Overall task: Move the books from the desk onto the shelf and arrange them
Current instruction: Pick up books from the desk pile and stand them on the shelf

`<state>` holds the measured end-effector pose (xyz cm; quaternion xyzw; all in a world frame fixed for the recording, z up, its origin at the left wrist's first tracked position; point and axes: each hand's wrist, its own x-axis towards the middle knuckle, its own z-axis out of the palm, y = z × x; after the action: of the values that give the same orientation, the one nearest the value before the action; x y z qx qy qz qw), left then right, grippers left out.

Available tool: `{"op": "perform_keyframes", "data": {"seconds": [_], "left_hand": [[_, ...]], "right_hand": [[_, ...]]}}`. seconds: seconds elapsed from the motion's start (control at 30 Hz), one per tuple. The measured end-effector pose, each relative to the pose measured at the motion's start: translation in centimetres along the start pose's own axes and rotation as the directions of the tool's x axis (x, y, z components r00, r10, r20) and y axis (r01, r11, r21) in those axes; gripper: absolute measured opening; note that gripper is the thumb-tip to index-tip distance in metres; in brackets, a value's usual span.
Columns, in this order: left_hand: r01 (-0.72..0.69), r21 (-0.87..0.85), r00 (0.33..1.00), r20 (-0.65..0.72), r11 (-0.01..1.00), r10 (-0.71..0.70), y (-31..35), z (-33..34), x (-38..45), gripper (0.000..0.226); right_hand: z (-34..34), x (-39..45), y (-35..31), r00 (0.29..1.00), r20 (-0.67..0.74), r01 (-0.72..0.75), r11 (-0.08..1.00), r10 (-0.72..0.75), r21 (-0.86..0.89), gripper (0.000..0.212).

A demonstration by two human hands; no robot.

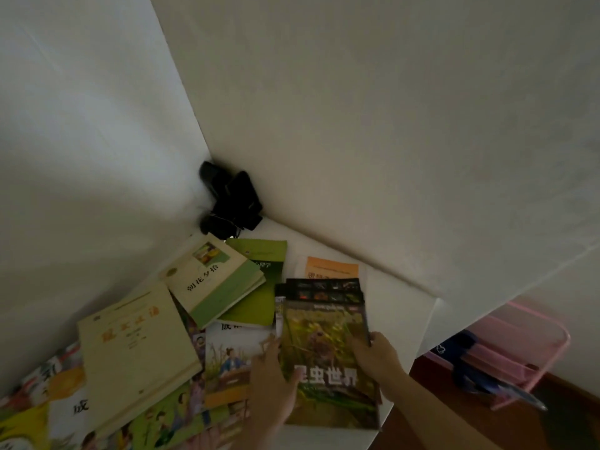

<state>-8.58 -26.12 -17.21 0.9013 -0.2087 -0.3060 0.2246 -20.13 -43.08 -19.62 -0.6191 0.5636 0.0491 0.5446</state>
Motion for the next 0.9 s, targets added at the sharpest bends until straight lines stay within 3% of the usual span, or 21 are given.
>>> {"op": "perform_keyframes", "data": {"seconds": [0.07,0.13,0.27,0.37,0.5,0.57,0.7,0.8,0.9], "left_hand": [[0.041,0.157,0.997,-0.078,0.987,-0.029,1.6,1.5,-0.4,0.079],[0.095,0.179,0.989,-0.129,0.979,-0.073,2.3,2.1,-0.5,0.080],[0.149,-0.101,0.978,-0.135,0.984,-0.162,1.0,2.2,-0.2,0.080],[0.095,-0.242,0.992,-0.057,0.966,-0.112,1.5,1.8,0.2,0.077],[0.040,-0.347,0.997,0.076,0.937,-0.014,3.8,0.9,0.5,0.071],[-0.046,-0.431,0.996,0.050,0.901,0.075,4.6,-0.4,0.2,0.069],[-0.207,-0.524,0.978,-0.103,0.826,0.181,4.9,-4.3,1.4,0.022],[-0.290,-0.550,0.957,-0.150,0.783,0.248,5.1,-7.4,2.4,0.034],[-0.319,-0.566,0.947,-0.153,0.761,0.283,4.8,-8.0,2.6,0.042]], "right_hand": [[0.2,0.9,1.0,1.000,0.004,0.002,1.000,-0.002,-0.024,0.071],[0.1,0.9,1.2,1.000,0.008,0.026,0.998,-0.026,-0.054,0.061],[-0.2,0.0,0.9,1.000,0.008,0.000,1.000,0.000,0.004,0.042],[-0.4,-0.1,1.1,1.000,0.019,-0.007,0.999,0.008,-0.046,0.042],[-1.9,-1.0,0.4,0.992,-0.108,0.058,0.995,-0.067,-0.082,0.034],[-2.5,-1.7,-0.7,0.980,-0.151,0.131,0.991,-0.126,0.026,0.029],[-2.9,-3.1,-4.1,0.871,-0.264,0.472,0.855,-0.415,0.215,0.035],[-2.4,-4.0,-6.5,0.748,-0.328,0.649,0.739,-0.577,0.180,0.042],[-0.6,-3.6,-6.3,0.741,-0.290,0.662,0.732,-0.605,0.165,0.045]]}}
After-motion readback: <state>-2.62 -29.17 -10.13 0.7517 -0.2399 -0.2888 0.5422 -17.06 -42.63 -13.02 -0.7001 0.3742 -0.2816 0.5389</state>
